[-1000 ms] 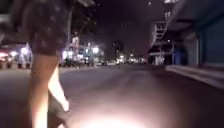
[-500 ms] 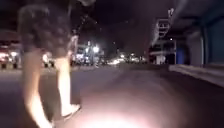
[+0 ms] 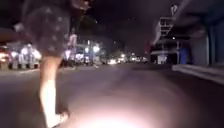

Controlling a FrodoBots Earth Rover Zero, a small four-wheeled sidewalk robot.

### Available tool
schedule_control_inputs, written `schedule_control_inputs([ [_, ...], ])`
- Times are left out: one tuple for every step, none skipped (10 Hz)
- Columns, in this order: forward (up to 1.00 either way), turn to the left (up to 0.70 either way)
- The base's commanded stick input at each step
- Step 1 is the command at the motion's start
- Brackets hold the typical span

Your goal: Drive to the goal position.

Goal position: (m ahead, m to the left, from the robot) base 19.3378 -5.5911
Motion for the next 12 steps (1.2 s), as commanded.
schedule_control_inputs([
  [1.0,0.0],
  [1.0,0.0],
  [1.0,0.0],
  [1.0,0.0],
  [1.0,0.0],
  [1.0,0.0],
  [1.0,0.0],
  [1.0,0.0],
  [1.0,0.0],
  [1.0,0.0],
  [1.0,0.0],
  [1.0,0.0],
])
